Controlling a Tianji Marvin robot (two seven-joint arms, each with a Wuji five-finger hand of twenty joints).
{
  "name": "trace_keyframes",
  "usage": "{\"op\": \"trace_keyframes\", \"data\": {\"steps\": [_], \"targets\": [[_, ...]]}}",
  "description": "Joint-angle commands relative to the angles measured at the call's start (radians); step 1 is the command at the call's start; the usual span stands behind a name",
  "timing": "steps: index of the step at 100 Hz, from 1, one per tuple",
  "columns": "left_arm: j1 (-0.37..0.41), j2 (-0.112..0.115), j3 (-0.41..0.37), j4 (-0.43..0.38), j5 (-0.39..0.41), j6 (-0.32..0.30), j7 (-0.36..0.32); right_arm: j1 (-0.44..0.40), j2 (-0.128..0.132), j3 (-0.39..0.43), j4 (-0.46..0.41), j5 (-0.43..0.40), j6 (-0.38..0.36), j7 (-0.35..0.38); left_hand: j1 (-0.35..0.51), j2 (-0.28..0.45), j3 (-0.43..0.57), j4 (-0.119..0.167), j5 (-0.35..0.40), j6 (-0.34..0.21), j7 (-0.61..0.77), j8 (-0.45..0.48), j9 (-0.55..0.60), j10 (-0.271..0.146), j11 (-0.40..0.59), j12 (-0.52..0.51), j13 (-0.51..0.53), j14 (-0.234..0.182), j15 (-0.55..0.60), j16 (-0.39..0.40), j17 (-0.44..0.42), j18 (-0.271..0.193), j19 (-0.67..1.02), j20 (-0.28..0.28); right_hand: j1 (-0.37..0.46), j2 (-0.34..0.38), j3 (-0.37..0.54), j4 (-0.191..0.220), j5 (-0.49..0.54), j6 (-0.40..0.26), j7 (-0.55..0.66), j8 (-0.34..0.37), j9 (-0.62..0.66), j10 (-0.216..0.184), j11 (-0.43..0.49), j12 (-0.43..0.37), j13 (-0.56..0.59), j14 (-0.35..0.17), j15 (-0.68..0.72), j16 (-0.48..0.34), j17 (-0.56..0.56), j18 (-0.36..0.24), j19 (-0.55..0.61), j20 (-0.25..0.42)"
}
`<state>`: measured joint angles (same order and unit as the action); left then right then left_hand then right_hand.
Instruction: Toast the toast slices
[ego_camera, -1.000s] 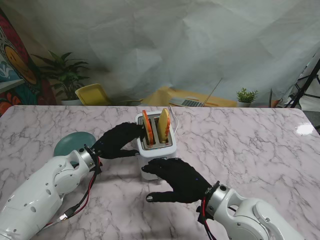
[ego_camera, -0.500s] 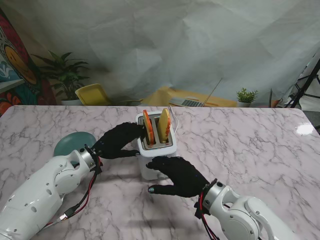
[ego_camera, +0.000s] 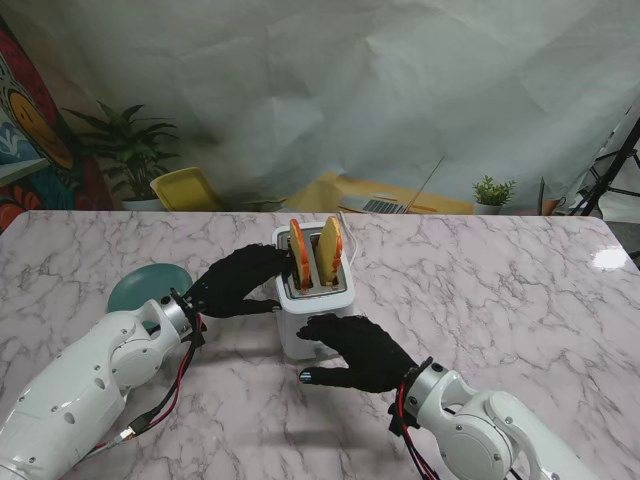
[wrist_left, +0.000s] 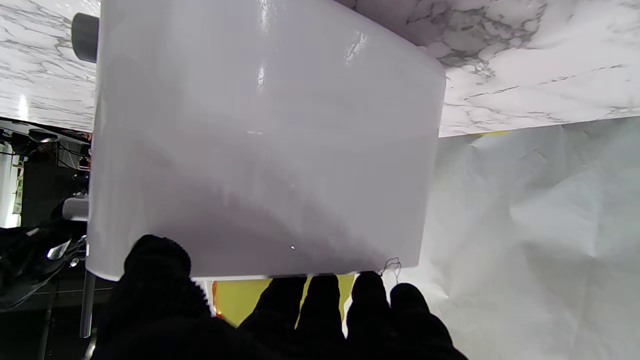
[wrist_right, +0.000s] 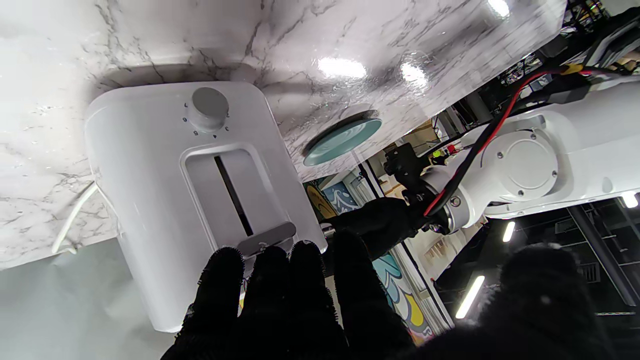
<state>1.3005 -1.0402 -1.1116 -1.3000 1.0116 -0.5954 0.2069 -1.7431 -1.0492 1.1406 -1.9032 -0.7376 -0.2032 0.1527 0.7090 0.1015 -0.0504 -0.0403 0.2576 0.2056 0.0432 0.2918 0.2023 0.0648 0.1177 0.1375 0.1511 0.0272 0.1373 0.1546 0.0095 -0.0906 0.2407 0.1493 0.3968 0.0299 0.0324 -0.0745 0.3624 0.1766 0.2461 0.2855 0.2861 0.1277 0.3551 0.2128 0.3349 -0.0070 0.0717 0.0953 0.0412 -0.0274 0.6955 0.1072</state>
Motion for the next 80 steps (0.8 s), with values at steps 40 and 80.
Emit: {"op": "trace_keyframes", "data": {"steps": [40, 80], "targets": [[0.011, -0.004, 0.001, -0.005, 0.015, 0.004, -0.011, 0.045, -0.007, -0.074, 0.111, 0.077, 0.058, 0.0, 0.047, 0.002, 0.016, 0.009, 0.038, -0.023, 0.044, 0.005, 0.02, -0.003, 0.012, 0.014, 0.02, -0.008, 0.025, 0.012, -0.004, -0.053, 0.029, 0.017, 0.027, 0.05, -0.046, 0.023, -0.008, -0.008, 0.025, -0.02, -0.007, -0.018, 0.013, 0.008, 0.003, -0.007, -0.03, -0.008, -0.028, -0.062, -0.003, -0.004], [0.021, -0.003, -0.014, -0.016, 0.03, 0.006, -0.001, 0.053, -0.012, -0.121, 0.183, 0.131, 0.106, -0.013, 0.05, 0.003, 0.017, 0.009, 0.04, -0.025, 0.046, 0.005, 0.024, -0.003, 0.013, 0.015, 0.023, -0.006, 0.026, 0.013, -0.004, -0.053, 0.036, 0.02, 0.029, 0.061, -0.05, 0.023, -0.022, -0.006, 0.022, -0.026, -0.023, -0.021, 0.018, 0.01, -0.017, -0.011, -0.02, -0.002, -0.045, -0.069, 0.001, -0.002]]}}
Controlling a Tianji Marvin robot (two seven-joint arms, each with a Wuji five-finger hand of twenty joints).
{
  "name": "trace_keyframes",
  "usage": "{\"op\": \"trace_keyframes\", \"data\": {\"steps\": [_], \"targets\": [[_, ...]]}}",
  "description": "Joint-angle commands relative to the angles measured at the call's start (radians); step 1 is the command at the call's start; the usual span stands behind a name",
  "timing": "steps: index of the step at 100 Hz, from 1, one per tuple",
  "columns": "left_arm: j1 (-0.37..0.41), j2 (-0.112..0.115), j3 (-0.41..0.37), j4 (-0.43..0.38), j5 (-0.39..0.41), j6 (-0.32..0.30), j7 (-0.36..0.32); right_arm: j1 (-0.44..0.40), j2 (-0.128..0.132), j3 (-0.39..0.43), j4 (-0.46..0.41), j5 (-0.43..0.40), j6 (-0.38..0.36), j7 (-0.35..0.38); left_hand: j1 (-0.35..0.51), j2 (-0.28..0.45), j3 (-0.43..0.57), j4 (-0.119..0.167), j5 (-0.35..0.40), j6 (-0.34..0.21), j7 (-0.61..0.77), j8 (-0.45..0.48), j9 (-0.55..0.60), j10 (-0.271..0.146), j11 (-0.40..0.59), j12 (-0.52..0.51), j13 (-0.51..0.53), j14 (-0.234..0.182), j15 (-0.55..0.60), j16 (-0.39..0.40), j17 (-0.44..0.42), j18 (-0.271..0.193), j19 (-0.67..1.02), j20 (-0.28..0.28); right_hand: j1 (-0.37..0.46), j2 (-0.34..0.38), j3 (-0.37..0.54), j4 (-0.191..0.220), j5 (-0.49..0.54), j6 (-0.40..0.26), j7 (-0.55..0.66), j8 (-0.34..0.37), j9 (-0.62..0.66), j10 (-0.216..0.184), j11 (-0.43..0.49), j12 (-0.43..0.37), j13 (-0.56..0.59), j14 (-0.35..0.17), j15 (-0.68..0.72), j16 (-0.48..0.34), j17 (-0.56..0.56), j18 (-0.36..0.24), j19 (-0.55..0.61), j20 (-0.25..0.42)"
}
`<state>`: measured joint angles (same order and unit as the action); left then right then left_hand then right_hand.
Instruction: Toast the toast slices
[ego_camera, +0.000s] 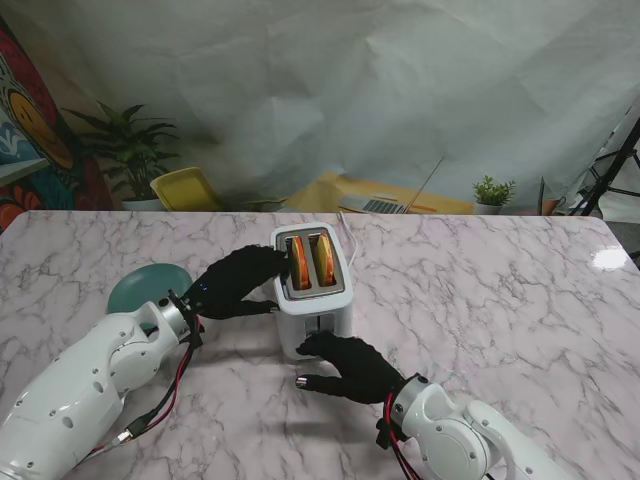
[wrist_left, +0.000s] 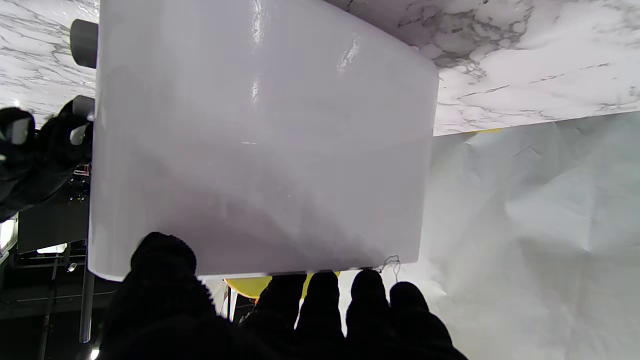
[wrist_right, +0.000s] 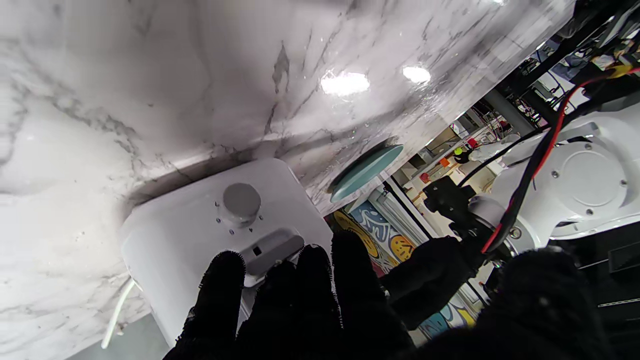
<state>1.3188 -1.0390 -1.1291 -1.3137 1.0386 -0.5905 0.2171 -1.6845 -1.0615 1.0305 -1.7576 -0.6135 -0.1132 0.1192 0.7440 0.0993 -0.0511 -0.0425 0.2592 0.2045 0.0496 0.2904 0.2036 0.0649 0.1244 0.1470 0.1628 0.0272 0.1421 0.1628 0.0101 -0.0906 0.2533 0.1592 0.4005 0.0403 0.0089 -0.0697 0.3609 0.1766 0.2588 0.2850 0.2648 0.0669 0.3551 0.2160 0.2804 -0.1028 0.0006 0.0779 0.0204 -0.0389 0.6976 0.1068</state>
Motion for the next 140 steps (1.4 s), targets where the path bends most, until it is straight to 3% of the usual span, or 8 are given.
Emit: {"op": "trace_keyframes", "data": {"steps": [1, 39, 107, 140], "targets": [[0.003, -0.004, 0.004, -0.002, 0.003, 0.001, -0.011, -0.005, 0.0, -0.012, 0.039, 0.009, 0.016, 0.021, 0.015, 0.004, 0.017, 0.011, 0.039, -0.024, 0.04, 0.006, 0.022, -0.003, 0.007, 0.005, 0.011, -0.006, 0.021, 0.004, -0.005, -0.053, 0.023, 0.01, 0.026, 0.052, -0.027, 0.019, -0.02, -0.006, 0.01, -0.025, -0.002, 0.041, 0.018, 0.007, 0.037, 0.085, 0.052, 0.016, -0.025, -0.058, -0.002, -0.001], [0.007, -0.003, 0.003, -0.005, 0.01, 0.003, -0.004, -0.007, 0.006, -0.007, 0.027, 0.0, 0.019, 0.047, 0.016, 0.006, 0.017, 0.012, 0.04, -0.023, 0.041, 0.006, 0.024, -0.002, 0.007, 0.006, 0.013, -0.006, 0.022, 0.005, -0.005, -0.052, 0.027, 0.011, 0.024, 0.056, -0.03, 0.018, -0.029, -0.008, 0.007, -0.025, -0.012, 0.038, 0.019, 0.006, 0.02, 0.081, 0.064, 0.023, -0.038, -0.06, -0.002, -0.002], [0.022, 0.0, -0.017, -0.03, 0.042, 0.011, 0.018, -0.089, 0.009, 0.103, -0.245, -0.111, -0.115, 0.028, 0.017, 0.007, 0.017, 0.011, 0.052, -0.028, 0.047, 0.007, 0.04, -0.002, 0.011, 0.008, 0.03, -0.005, 0.025, 0.006, -0.002, -0.05, 0.053, 0.024, 0.016, 0.062, -0.03, 0.018, -0.004, -0.011, 0.008, -0.023, 0.031, 0.045, 0.015, 0.002, 0.054, 0.096, 0.073, 0.026, -0.01, -0.037, 0.007, -0.001], [0.072, 0.004, -0.072, -0.094, 0.078, 0.025, 0.021, -0.171, 0.004, 0.224, -0.38, -0.204, -0.168, -0.005, 0.015, 0.01, 0.016, 0.011, 0.06, -0.03, 0.053, 0.009, 0.049, -0.002, 0.012, 0.008, 0.038, -0.004, 0.025, 0.006, -0.005, -0.048, 0.072, 0.033, 0.014, 0.053, -0.031, 0.017, 0.013, -0.014, 0.01, -0.025, 0.061, 0.053, 0.008, 0.0, 0.081, 0.111, 0.076, 0.027, 0.012, -0.018, 0.009, 0.0]]}}
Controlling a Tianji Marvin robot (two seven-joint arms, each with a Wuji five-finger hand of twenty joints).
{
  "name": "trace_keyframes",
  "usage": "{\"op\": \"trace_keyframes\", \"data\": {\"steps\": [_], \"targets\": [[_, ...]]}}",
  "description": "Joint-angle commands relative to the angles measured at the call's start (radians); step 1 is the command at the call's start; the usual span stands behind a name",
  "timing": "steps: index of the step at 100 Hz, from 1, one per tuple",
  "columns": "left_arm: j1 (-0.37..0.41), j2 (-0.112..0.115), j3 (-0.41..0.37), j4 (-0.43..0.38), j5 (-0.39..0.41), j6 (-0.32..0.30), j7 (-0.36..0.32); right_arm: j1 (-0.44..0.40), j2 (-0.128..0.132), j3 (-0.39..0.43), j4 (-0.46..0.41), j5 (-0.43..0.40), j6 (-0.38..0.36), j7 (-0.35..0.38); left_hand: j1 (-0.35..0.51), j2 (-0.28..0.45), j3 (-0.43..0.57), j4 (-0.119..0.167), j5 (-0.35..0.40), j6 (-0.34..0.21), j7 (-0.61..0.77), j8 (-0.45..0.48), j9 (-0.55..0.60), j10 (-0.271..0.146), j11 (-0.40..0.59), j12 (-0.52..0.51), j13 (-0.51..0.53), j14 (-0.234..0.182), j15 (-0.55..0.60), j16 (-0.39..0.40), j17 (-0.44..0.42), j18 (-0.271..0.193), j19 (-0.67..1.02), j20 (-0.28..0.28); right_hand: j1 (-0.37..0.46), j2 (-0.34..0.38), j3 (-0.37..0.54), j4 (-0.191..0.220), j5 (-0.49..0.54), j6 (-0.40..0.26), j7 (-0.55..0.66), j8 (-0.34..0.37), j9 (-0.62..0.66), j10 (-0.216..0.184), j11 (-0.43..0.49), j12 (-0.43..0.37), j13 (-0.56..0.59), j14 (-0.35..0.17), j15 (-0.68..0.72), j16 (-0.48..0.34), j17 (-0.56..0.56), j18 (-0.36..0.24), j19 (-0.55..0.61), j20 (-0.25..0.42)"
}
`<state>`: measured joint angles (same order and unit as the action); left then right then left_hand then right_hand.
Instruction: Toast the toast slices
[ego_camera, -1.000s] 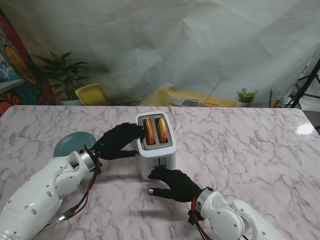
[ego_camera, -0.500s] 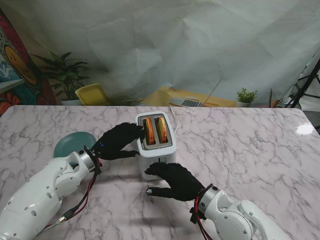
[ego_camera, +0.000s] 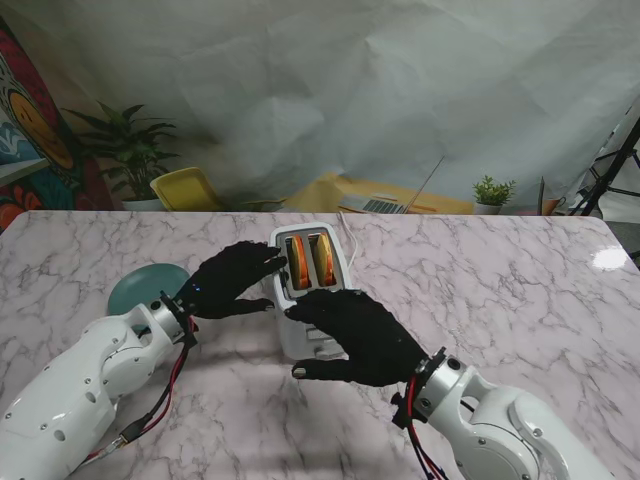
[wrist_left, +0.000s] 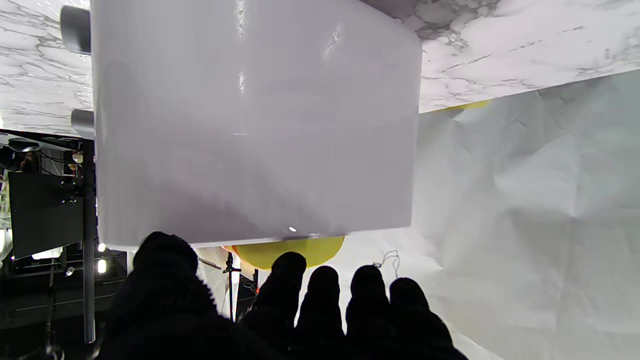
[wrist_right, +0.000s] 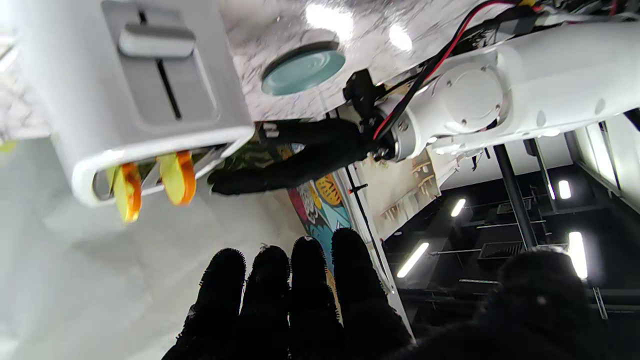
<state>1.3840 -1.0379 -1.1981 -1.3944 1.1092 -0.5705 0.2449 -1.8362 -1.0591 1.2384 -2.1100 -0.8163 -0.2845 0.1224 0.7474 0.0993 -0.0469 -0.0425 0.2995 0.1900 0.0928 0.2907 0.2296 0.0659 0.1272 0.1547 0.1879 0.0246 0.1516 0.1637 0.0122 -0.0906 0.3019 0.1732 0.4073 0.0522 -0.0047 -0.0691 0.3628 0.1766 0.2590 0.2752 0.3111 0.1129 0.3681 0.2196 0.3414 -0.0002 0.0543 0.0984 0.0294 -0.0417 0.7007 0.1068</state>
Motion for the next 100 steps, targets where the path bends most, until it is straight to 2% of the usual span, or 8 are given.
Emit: {"op": "trace_keyframes", "data": {"steps": [1, 36, 55, 77, 100], "targets": [[0.008, 0.003, -0.005, -0.015, 0.009, 0.005, -0.006, -0.023, 0.001, 0.021, -0.031, -0.003, 0.003, -0.008, 0.012, 0.011, 0.012, 0.011, 0.019, -0.017, 0.009, 0.008, 0.023, -0.004, 0.009, 0.001, 0.013, -0.002, 0.015, 0.005, -0.007, -0.048, 0.024, 0.019, 0.007, 0.041, -0.017, 0.017, 0.012, -0.014, 0.01, -0.015, 0.016, 0.007, -0.005, -0.004, 0.021, 0.008, 0.021, 0.006, 0.003, -0.015, 0.006, -0.001], [0.081, 0.0, -0.06, -0.109, 0.048, 0.064, 0.029, -0.13, -0.012, 0.188, -0.096, -0.067, -0.012, -0.067, 0.011, 0.013, 0.012, 0.011, 0.027, -0.016, 0.014, 0.01, 0.035, -0.002, 0.009, 0.001, 0.023, 0.001, 0.013, 0.004, -0.009, -0.046, 0.039, 0.026, 0.006, 0.019, -0.02, 0.016, 0.024, -0.016, 0.007, -0.02, 0.038, 0.014, -0.021, -0.009, 0.033, 0.021, 0.015, 0.003, 0.012, 0.005, -0.001, -0.003], [0.171, -0.01, -0.103, -0.188, 0.039, 0.164, 0.025, -0.176, -0.02, 0.251, -0.086, -0.108, -0.018, -0.122, 0.008, 0.015, 0.011, 0.011, 0.016, -0.005, 0.007, 0.008, 0.019, 0.012, -0.006, -0.006, 0.006, 0.011, 0.003, 0.0, -0.018, -0.037, 0.029, 0.02, 0.004, -0.004, -0.02, 0.016, 0.012, -0.026, 0.0, -0.024, 0.033, -0.002, -0.034, -0.013, 0.016, 0.017, 0.008, 0.001, 0.004, 0.005, -0.014, -0.01], [0.291, -0.026, -0.136, -0.266, 0.0, 0.295, 0.025, -0.218, -0.031, 0.301, -0.056, -0.154, -0.013, -0.218, 0.012, 0.015, 0.011, 0.012, 0.009, 0.007, -0.004, 0.006, 0.006, 0.026, -0.025, -0.017, -0.012, 0.024, -0.009, -0.007, -0.019, -0.025, -0.003, 0.002, 0.004, -0.027, -0.019, 0.016, 0.004, -0.023, -0.004, -0.025, 0.024, 0.004, -0.036, -0.012, 0.009, 0.019, 0.006, 0.0, 0.002, 0.009, -0.019, -0.013], [0.382, -0.038, -0.141, -0.294, -0.035, 0.396, 0.031, -0.236, -0.04, 0.322, -0.003, -0.164, -0.007, -0.298, 0.005, 0.02, 0.009, 0.013, -0.006, 0.019, -0.024, 0.008, -0.014, 0.038, -0.048, -0.033, -0.039, 0.031, -0.022, -0.015, -0.018, -0.021, -0.07, -0.033, 0.004, -0.051, -0.018, 0.015, 0.004, -0.02, -0.005, -0.026, 0.021, 0.01, -0.032, -0.01, 0.008, 0.023, 0.004, -0.002, 0.001, 0.011, -0.02, -0.014]]}}
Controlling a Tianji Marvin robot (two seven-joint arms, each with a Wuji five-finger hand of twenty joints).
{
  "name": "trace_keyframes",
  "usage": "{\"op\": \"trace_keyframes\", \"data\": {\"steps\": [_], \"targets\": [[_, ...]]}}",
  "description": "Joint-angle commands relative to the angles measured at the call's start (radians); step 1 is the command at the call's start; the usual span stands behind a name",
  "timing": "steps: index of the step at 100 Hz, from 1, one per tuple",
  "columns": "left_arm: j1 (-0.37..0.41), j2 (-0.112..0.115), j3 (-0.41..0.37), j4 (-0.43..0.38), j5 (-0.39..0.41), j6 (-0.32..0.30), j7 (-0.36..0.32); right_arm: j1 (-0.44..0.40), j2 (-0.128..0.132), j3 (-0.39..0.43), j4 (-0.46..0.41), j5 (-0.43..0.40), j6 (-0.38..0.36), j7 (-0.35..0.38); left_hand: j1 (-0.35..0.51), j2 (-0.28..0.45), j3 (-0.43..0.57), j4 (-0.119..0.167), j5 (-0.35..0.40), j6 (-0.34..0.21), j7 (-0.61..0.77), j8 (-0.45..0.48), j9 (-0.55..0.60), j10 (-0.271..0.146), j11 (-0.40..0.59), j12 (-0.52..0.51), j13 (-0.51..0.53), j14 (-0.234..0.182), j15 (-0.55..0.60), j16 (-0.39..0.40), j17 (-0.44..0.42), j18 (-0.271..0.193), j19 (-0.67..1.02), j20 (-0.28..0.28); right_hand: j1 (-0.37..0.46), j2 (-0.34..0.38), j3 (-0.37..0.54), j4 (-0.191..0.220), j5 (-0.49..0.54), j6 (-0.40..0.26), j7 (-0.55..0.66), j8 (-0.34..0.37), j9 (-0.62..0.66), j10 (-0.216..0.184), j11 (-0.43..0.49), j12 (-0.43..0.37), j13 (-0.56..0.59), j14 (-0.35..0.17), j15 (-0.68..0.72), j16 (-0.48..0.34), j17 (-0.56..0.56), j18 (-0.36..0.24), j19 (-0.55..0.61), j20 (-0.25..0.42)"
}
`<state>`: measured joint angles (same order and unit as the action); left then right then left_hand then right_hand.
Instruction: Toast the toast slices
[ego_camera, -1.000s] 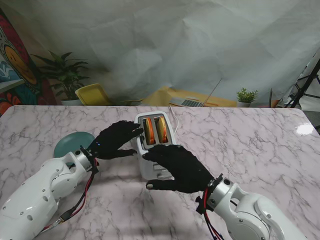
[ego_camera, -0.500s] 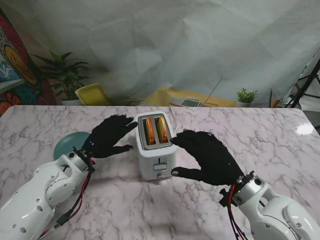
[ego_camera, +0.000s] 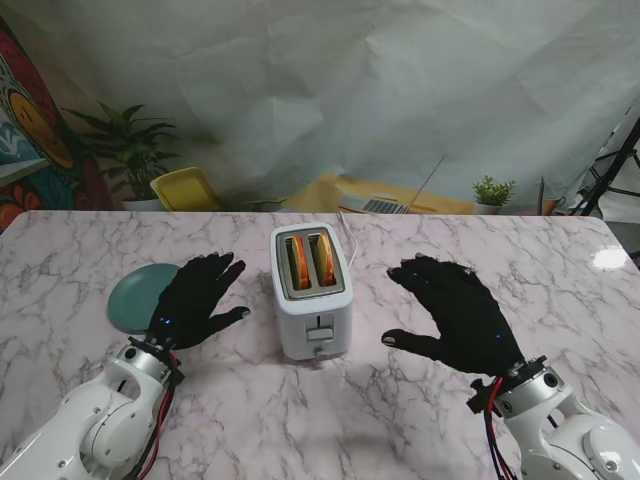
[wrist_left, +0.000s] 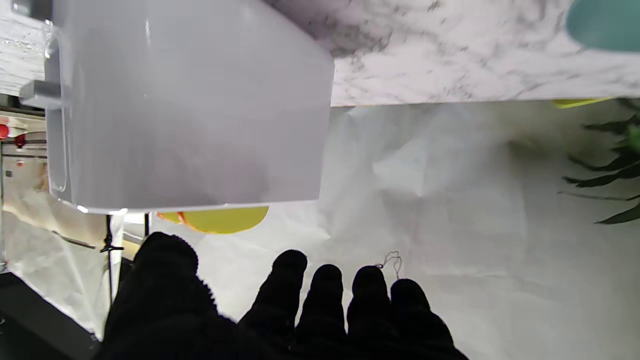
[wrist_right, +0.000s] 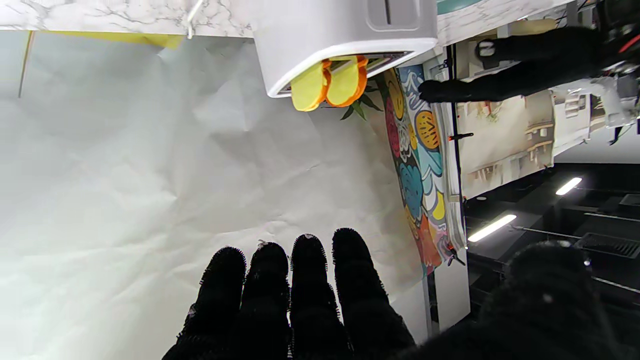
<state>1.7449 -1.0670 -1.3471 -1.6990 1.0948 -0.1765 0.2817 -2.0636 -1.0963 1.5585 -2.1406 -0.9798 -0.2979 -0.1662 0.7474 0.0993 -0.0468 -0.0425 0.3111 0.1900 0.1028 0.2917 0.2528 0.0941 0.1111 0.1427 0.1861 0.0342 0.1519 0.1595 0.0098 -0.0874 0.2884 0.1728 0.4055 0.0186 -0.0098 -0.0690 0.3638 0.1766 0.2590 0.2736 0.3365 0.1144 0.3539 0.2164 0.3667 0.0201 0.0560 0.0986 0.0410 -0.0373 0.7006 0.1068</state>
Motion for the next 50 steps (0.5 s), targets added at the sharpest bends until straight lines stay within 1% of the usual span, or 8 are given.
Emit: {"op": "trace_keyframes", "data": {"steps": [1, 17, 50], "targets": [[0.023, -0.009, 0.008, 0.011, -0.023, 0.005, -0.005, -0.009, -0.003, 0.002, 0.031, -0.001, 0.007, -0.011, 0.004, 0.021, 0.009, 0.013, -0.019, 0.02, -0.036, 0.008, -0.039, 0.011, -0.034, -0.022, -0.039, 0.022, -0.023, -0.012, -0.014, -0.024, -0.063, -0.036, 0.005, -0.018, -0.013, 0.015, 0.002, -0.021, -0.005, -0.024, -0.005, 0.008, -0.018, -0.006, -0.018, 0.002, 0.002, -0.002, -0.011, 0.006, -0.02, -0.014], [0.053, -0.015, 0.006, 0.02, -0.051, 0.04, 0.004, -0.001, -0.007, 0.0, 0.079, 0.005, 0.006, -0.043, -0.003, 0.024, 0.008, 0.013, -0.029, 0.028, -0.042, 0.008, -0.054, 0.017, -0.041, -0.027, -0.056, 0.027, -0.029, -0.015, -0.019, -0.021, -0.084, -0.043, 0.001, -0.024, -0.013, 0.014, -0.001, -0.021, -0.005, -0.024, -0.009, 0.006, -0.015, -0.005, -0.02, 0.0, 0.0, -0.003, -0.013, 0.005, -0.021, -0.016], [0.066, -0.022, 0.02, 0.054, -0.077, 0.086, 0.033, 0.006, -0.011, -0.016, 0.145, 0.028, 0.009, -0.083, 0.0, 0.025, 0.01, 0.013, -0.037, 0.037, -0.048, 0.01, -0.062, 0.022, -0.045, -0.03, -0.066, 0.029, -0.029, -0.016, -0.018, -0.021, -0.109, -0.04, -0.001, -0.028, -0.009, 0.014, 0.002, -0.022, 0.0, -0.023, -0.006, 0.005, -0.01, -0.003, -0.017, -0.001, 0.002, -0.002, -0.013, 0.004, -0.021, -0.017]]}}
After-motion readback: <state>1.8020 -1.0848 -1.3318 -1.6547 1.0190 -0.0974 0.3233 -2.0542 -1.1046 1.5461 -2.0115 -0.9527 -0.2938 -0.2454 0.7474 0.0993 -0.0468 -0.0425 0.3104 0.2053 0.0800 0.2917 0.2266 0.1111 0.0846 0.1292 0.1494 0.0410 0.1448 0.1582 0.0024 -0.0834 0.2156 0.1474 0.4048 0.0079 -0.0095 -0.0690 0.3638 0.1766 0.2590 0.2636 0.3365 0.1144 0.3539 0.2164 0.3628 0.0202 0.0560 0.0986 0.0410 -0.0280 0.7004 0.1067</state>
